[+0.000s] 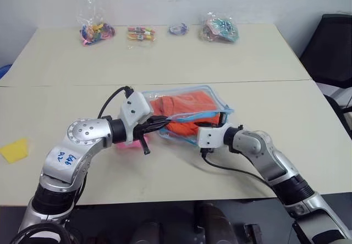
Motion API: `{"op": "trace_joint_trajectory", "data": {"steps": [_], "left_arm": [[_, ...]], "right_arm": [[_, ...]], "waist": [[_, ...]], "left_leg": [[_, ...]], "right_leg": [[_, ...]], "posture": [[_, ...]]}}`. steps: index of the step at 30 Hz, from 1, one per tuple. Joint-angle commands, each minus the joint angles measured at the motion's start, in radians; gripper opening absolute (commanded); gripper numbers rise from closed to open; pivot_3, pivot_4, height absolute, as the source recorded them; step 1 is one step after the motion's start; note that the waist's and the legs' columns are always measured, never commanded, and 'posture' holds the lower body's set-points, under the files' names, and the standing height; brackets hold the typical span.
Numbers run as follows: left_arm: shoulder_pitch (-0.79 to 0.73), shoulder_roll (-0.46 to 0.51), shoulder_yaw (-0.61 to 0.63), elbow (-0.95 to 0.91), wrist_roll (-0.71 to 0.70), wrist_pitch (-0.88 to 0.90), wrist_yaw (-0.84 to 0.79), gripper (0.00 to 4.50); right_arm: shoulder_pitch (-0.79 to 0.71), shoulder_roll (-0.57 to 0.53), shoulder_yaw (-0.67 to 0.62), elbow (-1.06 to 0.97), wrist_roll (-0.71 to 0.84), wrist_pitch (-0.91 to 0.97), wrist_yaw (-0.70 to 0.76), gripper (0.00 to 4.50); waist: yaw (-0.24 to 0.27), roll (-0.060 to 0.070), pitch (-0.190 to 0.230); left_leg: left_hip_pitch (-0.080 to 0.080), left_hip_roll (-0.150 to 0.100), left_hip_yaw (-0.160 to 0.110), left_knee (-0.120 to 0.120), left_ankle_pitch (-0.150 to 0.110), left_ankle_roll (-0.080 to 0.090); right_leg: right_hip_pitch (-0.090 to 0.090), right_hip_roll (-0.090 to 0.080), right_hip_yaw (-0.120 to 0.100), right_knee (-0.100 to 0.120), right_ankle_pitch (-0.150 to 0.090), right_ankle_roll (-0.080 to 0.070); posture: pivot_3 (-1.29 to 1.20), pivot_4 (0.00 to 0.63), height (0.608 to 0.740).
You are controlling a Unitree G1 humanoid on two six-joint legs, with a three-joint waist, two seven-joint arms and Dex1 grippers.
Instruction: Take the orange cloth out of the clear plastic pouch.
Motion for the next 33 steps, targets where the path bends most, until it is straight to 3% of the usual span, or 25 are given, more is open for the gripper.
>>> {"op": "trace_joint_trajectory", "data": {"steps": [1,10,15,17,24,26,28,33], "left_arm": [[-0.034,-0.023,-0.013,0.012,0.022,-0.024,0.030,0.00],[-0.219,-0.151,-0.085,0.198,0.102,-0.066,0.095,0.00],[-0.180,-0.065,-0.208,0.232,0.232,-0.192,0.019,0.00],[-0.149,-0.031,-0.235,0.247,0.274,-0.245,0.006,0.00],[-0.114,-0.040,-0.256,0.325,0.358,-0.335,0.017,0.00],[-0.112,-0.041,-0.256,0.342,0.372,-0.357,0.013,0.00],[-0.109,-0.041,-0.252,0.350,0.378,-0.370,0.004,0.00],[-0.085,-0.004,-0.197,0.308,0.331,-0.368,-0.061,1.22]], "right_arm": [[0.023,-0.044,-0.019,-0.093,0.008,-0.030,0.038,0.02],[0.114,-0.109,-0.029,-0.231,-0.006,-0.072,0.068,0.02],[0.121,-0.142,-0.145,-0.318,0.099,-0.003,0.113,0.02],[0.115,-0.187,-0.219,-0.362,0.203,0.056,0.184,0.02],[0.107,-0.428,-0.562,-0.528,0.839,0.419,0.568,0.02],[0.014,-0.459,-0.636,-0.449,0.962,0.538,0.562,0.02],[-0.058,-0.483,-0.658,-0.360,0.974,0.564,0.547,0.02],[-0.211,-0.530,-0.631,-0.037,0.871,0.466,0.545,0.00]], "waist": [[0.001,0.000,0.000],[0.005,0.000,0.000],[-0.003,0.000,0.000],[0.000,0.000,0.000],[0.029,0.000,0.000],[0.028,0.000,0.000],[0.025,0.000,0.000],[0.024,0.000,0.000]], "left_leg": [[0.000,0.000,0.000,0.000,0.000,0.000],[-0.001,-0.001,0.000,0.000,0.000,0.000],[0.000,-0.001,0.001,-0.001,0.000,0.000],[0.000,0.000,0.001,-0.001,0.000,0.000],[-0.001,-0.001,-0.001,0.002,0.000,0.001],[-0.001,-0.001,-0.001,0.002,0.000,0.002],[0.000,-0.001,0.001,0.002,-0.001,0.003],[0.000,-0.001,0.003,0.002,-0.001,0.003]], "right_leg": [[0.000,0.000,0.000,0.000,0.000,0.000],[0.001,0.000,0.000,0.000,0.000,0.001],[0.000,0.000,0.000,0.000,0.000,0.000],[0.000,0.000,0.000,0.000,0.000,0.000],[0.000,0.000,-0.001,-0.001,0.001,0.001],[0.002,0.000,-0.001,-0.002,0.001,0.001],[0.003,-0.001,0.000,-0.001,0.002,0.001],[0.002,0.000,0.002,-0.002,0.003,0.000]], "posture": [[0.00,0.150,0.740],[0.00,0.150,0.740],[0.00,0.150,0.740],[0.00,0.150,0.740],[0.00,0.150,0.740],[0.00,0.150,0.740],[0.00,0.150,0.740],[0.00,0.150,0.740]]}}
